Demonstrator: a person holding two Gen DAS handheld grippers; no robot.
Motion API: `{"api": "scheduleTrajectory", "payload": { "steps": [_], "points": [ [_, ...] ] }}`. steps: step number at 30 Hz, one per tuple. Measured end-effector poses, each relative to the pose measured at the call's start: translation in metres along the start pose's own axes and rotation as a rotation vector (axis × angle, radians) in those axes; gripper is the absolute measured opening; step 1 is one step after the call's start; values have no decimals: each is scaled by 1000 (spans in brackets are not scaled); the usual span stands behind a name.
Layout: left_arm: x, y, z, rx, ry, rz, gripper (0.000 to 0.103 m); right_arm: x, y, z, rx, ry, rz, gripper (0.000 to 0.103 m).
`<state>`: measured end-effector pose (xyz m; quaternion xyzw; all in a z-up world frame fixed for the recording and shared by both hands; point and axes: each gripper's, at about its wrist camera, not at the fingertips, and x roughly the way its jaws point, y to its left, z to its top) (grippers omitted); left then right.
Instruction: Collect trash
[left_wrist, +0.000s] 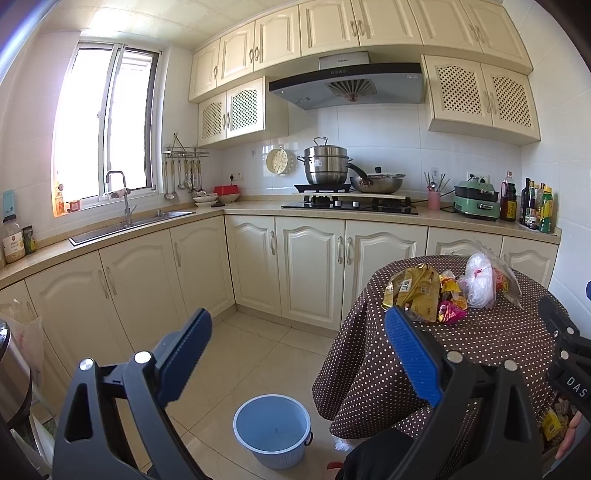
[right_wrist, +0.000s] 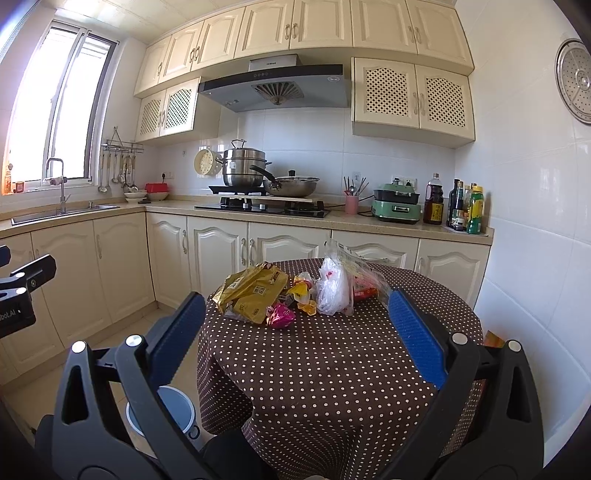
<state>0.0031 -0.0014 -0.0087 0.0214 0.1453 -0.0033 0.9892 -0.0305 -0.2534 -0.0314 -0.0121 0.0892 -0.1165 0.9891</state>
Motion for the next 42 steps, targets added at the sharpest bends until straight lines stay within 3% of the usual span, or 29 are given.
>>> {"api": "scheduleTrajectory", "payload": {
  "steps": [9, 12, 16, 26, 38, 42],
  "points": [
    [16, -3, -1, 3, 45, -27, 93, 14, -7, -6, 17, 43, -10, 97],
    [32, -8, -2, 4, 88, -76, 93, 28, -13, -9, 28, 73, -24, 97],
    [70, -19, -4, -1, 178, -177, 93, 54, -22, -12, 51, 113, -46, 97],
    [174, -84, -8, 65, 323, -340, 93, 138, -35, -28, 117, 272, -48, 97],
    [272, -129, -7, 59, 397, -379, 92, 219, -37, -33, 186, 385, -6, 97],
    [298, -140, -9, 48, 429, -412, 70, 235, -42, -34, 217, 416, 6, 97]
  ]
}}
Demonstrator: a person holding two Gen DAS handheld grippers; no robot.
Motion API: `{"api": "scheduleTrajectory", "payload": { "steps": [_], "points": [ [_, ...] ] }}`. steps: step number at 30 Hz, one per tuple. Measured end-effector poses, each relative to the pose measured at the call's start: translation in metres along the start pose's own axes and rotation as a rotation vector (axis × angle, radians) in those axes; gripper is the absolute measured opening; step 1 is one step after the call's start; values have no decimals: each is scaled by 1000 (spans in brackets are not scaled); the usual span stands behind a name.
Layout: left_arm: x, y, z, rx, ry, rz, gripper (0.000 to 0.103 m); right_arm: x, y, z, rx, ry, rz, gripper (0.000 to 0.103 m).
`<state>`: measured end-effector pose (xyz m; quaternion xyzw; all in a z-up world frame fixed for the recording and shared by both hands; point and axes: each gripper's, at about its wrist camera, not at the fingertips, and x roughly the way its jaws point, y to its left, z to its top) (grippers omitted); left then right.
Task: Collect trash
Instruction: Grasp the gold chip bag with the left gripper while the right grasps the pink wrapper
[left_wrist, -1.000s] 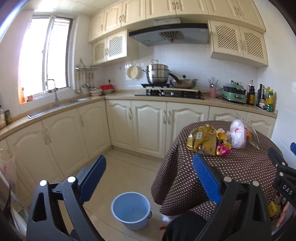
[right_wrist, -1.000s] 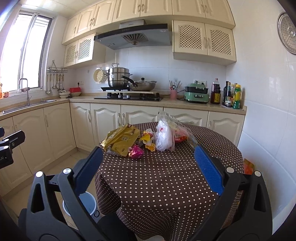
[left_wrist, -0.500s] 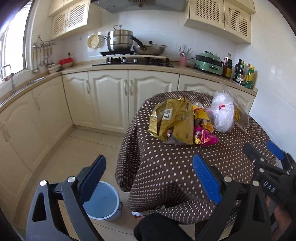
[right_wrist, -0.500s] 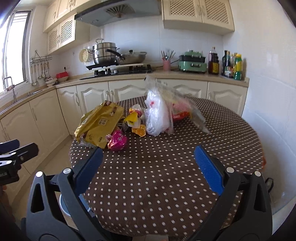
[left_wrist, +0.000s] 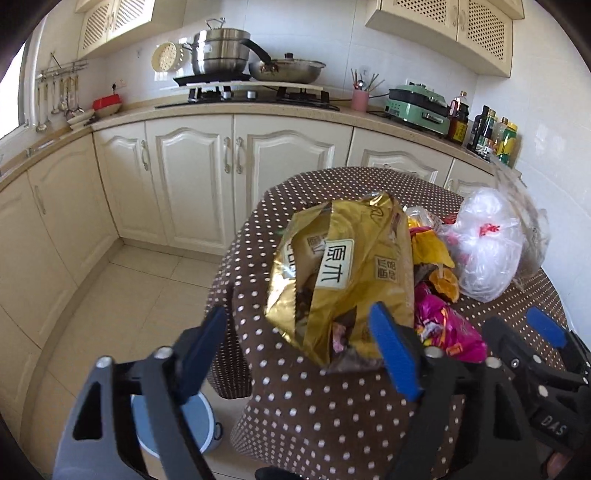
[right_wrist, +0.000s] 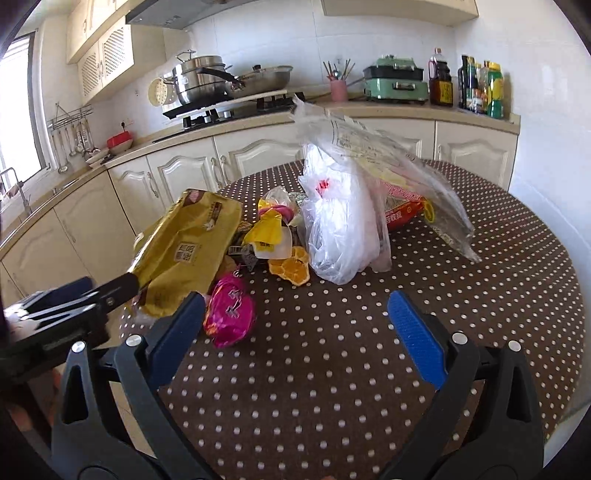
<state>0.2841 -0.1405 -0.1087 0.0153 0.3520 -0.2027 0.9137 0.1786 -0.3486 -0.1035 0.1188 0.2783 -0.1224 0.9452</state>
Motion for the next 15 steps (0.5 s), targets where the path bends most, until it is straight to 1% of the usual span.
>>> {"api": "scheduleTrajectory", "payload": {
  "steps": [1, 2, 3, 4, 5, 6, 7, 8, 9, 10, 11, 12, 15],
  "points": [
    [8, 0, 1, -6, 12, -15, 66, 3, 1, 2, 0, 5, 2, 97],
    [16, 0, 2, -12, 27, -32, 59, 5, 2, 3, -5, 7, 0, 97],
    [20, -1, 2, -14, 33, -40, 55, 7, 4, 4, -13, 9, -3, 97],
    [25, -2, 3, -14, 36, -48, 55, 8, 5, 4, -20, 10, -4, 97],
    [29, -3, 3, -10, 32, -51, 51, 10, 7, 5, -28, 19, -2, 97],
    [30, -3, 3, -8, 30, -59, 44, 11, 9, 5, -32, 24, 2, 97],
    [32, -3, 3, -7, 26, -74, 41, 12, 11, 5, -38, 27, 11, 97],
    [31, -3, 2, -7, 17, -78, 25, 13, 13, 5, -46, 31, 14, 97],
    [29, -2, 1, -9, 12, -83, 20, 15, 17, 5, -59, 39, 20, 97],
    [27, 1, -2, -19, 7, -104, 18, 18, 20, 6, -73, 51, 23, 97],
    [24, 3, -3, -30, 3, -118, 11, 20, 23, 6, -81, 61, 24, 97],
    [20, 6, -5, -41, -3, -134, 8, 23, 26, 6, -89, 74, 26, 97],
    [9, 15, -11, -65, -18, -141, 3, 30, 33, 7, -118, 113, 30, 95]
  ]
}}
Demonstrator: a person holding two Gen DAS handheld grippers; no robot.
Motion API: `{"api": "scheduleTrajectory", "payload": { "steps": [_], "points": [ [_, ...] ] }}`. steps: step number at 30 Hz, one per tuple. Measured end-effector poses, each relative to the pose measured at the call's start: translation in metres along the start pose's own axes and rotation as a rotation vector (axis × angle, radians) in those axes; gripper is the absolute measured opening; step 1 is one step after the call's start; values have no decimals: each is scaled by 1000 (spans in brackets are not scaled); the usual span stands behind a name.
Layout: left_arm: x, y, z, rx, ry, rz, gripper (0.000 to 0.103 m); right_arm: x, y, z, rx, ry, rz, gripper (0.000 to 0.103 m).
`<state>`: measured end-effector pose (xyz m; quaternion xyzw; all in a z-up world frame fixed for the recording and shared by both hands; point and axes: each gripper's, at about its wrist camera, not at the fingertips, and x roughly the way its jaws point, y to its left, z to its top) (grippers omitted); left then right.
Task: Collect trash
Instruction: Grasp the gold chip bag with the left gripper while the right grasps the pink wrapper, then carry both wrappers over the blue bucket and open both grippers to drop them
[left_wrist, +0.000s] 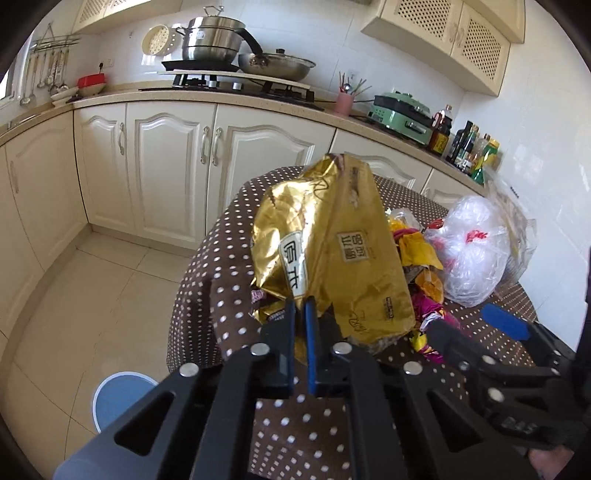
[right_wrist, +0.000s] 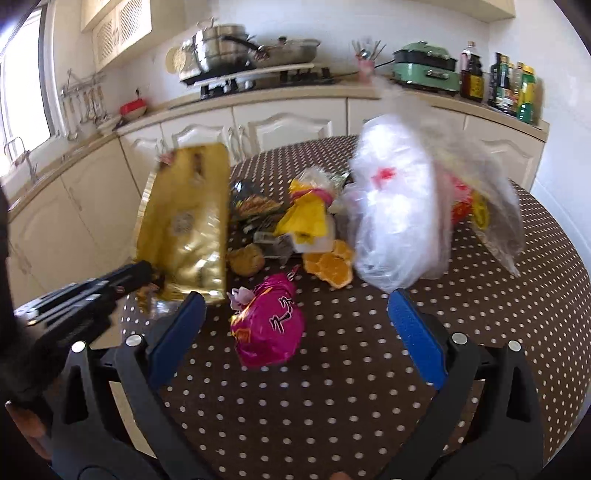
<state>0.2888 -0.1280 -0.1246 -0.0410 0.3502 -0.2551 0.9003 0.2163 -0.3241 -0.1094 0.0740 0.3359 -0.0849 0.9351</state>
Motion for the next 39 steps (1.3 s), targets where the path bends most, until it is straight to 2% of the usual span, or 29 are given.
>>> {"api": "scheduleTrajectory", "payload": {
  "steps": [1, 2, 3, 4, 5, 6, 11, 14, 19, 23, 27, 31, 34, 39],
  "points": [
    [-5, 2, -2, -3, -5, 0, 3, 1, 1, 1, -1, 5, 4, 86],
    [-11, 5, -5, -7, -11, 1, 3, 5, 2, 0, -3, 26, 2, 81],
    [-17, 7, -7, -11, -18, 2, 2, 9, 4, 1, -9, 42, -1, 70],
    [-23, 10, -9, -15, -25, 3, 2, 12, 5, 0, -18, 61, -2, 52],
    [-27, 12, -11, -18, -30, 5, 2, 14, 7, -2, -24, 74, -4, 41],
    [-32, 14, -13, -21, -34, 9, 2, 13, 8, -3, -31, 74, -6, 39],
    [-58, 33, -24, -55, -56, 17, 2, -3, 21, -9, -50, 42, 42, 38],
    [-75, 50, -33, -77, -72, 19, 2, -17, 42, -10, -70, 5, 80, 37],
    [-105, 88, -49, -105, -86, 89, 2, -22, 99, -14, -145, 0, 188, 38],
    [-114, 130, -68, -137, -55, 179, 2, 2, 158, -26, -215, 61, 294, 38],
    [-102, 178, -94, -210, 36, 246, 2, 46, 207, -46, -265, 161, 376, 38],
    [-65, 233, -125, -297, 179, 326, 2, 99, 240, -73, -296, 268, 404, 38],
    [-33, 265, -145, -357, 275, 321, 2, 139, 260, -97, -304, 339, 403, 38],
    [17, 303, -168, -407, 391, 321, 3, 197, 278, -129, -308, 445, 376, 38]
  ]
}}
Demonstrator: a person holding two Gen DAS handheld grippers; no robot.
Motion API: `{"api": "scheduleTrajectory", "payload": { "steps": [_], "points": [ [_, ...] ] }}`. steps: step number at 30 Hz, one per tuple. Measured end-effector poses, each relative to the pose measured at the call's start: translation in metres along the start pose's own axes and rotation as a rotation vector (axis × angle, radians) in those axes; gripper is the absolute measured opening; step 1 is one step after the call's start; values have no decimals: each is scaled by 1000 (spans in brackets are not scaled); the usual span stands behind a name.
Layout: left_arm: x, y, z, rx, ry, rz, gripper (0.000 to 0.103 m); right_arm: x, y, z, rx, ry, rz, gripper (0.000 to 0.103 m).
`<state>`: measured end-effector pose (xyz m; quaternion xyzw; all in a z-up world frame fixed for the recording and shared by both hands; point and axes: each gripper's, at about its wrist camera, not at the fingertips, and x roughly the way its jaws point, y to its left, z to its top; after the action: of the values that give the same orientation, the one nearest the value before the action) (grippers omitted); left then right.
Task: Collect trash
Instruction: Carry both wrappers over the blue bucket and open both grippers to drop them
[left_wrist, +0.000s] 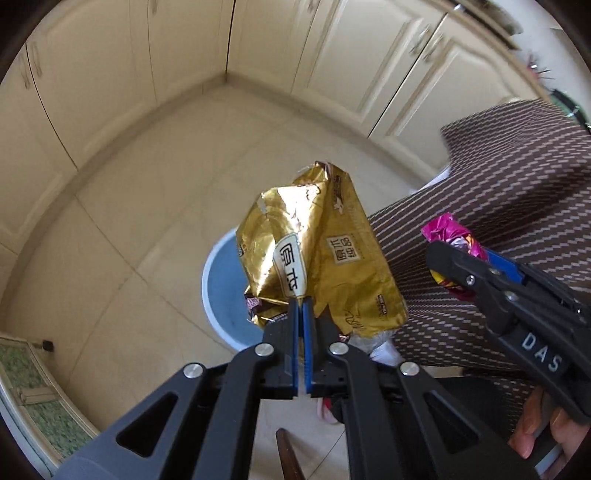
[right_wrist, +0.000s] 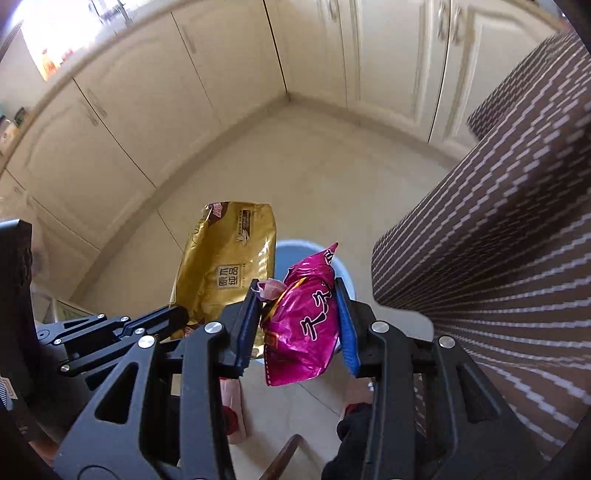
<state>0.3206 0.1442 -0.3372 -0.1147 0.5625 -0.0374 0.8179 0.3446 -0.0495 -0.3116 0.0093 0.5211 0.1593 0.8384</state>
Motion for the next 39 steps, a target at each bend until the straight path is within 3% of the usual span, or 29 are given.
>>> {"api": "scheduleTrajectory", "payload": {
  "steps": [5, 7, 9, 11, 14, 15, 25, 31, 39],
  "points": [
    [45, 14, 9, -28, 57, -11, 7, 44, -10, 8, 19, 57, -4, 38],
    [57, 19, 9, -31, 69, -24, 20, 52, -9, 8, 26, 65, -7, 38],
    [62, 21, 7, -33, 62, -10, 40, 63, -8, 9, 34, 79, -9, 38],
    [66, 24, 8, -40, 55, 6, 45, 76, -3, 11, 42, 91, -11, 38],
    [71, 30, 2, -63, 42, 33, 64, 90, 2, 13, 44, 106, -10, 38],
    [71, 34, 2, -67, 38, 60, 66, 94, 0, 14, 43, 110, -10, 38],
    [58, 54, -8, -108, -14, 123, 69, 116, 22, 11, 25, 134, 7, 39],
    [48, 63, -4, -135, -40, 113, 69, 121, 27, 14, 19, 114, 15, 40],
    [30, 65, -4, -145, -74, 106, 69, 96, 31, 21, 14, 66, 7, 50]
  ]
}}
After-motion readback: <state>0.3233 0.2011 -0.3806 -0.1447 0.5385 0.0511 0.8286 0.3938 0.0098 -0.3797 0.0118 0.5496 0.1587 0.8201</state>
